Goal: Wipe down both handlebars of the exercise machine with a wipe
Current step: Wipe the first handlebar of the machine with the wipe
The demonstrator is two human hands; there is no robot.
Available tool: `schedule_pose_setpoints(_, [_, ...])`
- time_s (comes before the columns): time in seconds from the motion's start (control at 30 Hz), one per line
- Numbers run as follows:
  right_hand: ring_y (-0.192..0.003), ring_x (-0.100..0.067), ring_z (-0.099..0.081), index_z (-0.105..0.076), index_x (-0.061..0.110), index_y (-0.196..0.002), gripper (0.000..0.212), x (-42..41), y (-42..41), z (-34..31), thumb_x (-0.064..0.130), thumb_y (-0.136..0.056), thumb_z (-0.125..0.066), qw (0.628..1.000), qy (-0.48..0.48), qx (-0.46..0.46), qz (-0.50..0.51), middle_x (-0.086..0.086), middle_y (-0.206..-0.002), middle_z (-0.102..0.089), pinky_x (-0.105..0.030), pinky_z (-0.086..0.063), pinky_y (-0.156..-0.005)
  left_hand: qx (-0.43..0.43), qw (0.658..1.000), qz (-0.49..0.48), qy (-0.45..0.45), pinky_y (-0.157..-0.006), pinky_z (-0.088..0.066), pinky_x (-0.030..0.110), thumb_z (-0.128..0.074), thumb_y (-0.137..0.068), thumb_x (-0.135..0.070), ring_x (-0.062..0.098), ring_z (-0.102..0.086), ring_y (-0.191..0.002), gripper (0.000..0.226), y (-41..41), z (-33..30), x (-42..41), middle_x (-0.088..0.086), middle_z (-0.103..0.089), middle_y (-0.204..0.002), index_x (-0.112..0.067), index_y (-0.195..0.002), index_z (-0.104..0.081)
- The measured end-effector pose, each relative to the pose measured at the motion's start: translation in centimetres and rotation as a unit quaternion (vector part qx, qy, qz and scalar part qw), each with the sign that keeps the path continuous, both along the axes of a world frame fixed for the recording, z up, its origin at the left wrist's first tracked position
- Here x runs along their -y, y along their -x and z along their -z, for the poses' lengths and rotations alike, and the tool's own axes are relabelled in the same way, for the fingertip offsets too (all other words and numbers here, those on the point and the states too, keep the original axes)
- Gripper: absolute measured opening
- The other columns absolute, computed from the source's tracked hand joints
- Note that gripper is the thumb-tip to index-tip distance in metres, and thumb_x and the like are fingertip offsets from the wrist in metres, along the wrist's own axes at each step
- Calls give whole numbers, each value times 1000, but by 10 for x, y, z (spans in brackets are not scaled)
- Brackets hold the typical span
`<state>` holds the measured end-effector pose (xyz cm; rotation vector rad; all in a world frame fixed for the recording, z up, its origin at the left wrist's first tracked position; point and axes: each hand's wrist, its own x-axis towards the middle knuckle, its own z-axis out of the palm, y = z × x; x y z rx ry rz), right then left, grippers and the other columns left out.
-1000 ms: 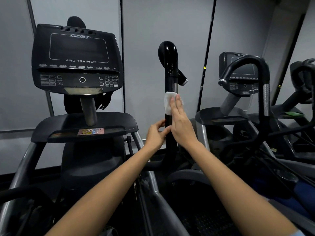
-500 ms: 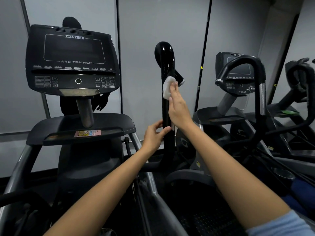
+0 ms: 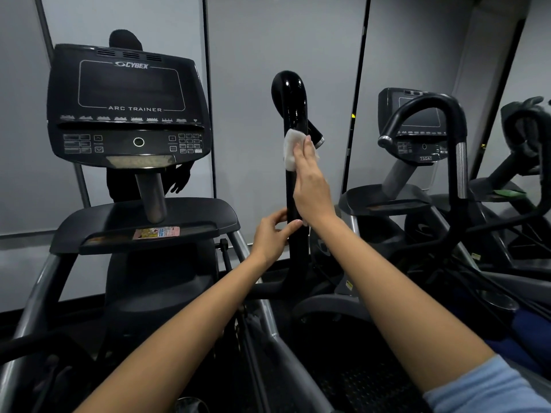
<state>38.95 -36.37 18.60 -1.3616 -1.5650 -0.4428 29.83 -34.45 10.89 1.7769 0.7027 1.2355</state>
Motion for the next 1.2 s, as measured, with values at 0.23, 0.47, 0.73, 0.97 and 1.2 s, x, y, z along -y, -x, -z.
schedule_pose_setpoints(0.23, [-145, -20, -10, -22, 9, -147, 56, 4, -5, 2, -8, -94, -32, 999, 2, 46, 12, -6, -157, -10, -28, -33, -106, 4, 1000, 4, 7, -83, -57, 44, -62, -89, -21, 21, -69, -91, 37, 0, 1, -1, 6, -63, -120, -10, -124, -58])
schedule_pose_setpoints(0.47, [-141, -24, -25, -32, 9, -144, 51, 11, -12, 22, -5, -95, -37, 999, 1, 37, -6, -6, -155, -20, -35, -36, -106, 19, 998, 36, 46, -89, -54, 44, -61, -90, -16, 26, -68, -95, 30, 5, -6, 0, 4, -67, -106, -8, -118, -60])
schedule_pose_setpoints(0.73, [-139, -21, -29, -30, 11, -145, 55, 28, -15, 56, -6, -93, -39, 999, 26, 31, -34, -4, -155, -19, -30, -29, -110, 73, 992, 77, 65, -75, -56, 20, -42, -99, -13, 19, -65, -89, 28, 4, -2, 0, 13, -65, -102, 1, -117, -59])
schedule_pose_setpoints(0.97, [-141, -25, -24, -29, 6, -144, 58, 29, -11, 74, -10, -90, -41, 999, 15, 43, -16, -9, -154, -21, -26, -23, -109, 82, 991, 70, 74, -79, -57, 23, -45, -98, -14, 21, -65, -98, 29, 2, -1, -4, 11, -67, -105, -2, -120, -59])
schedule_pose_setpoints(1.2, [-136, -31, -31, -35, 4, -142, 72, 34, -13, 113, -21, -77, -52, 994, -14, 104, 39, -14, -151, -27, -21, -28, -101, 53, 996, 50, 59, -72, -58, 23, -43, -99, -14, 14, -65, -84, 24, 4, -1, -2, 10, -67, -94, -5, -106, -64])
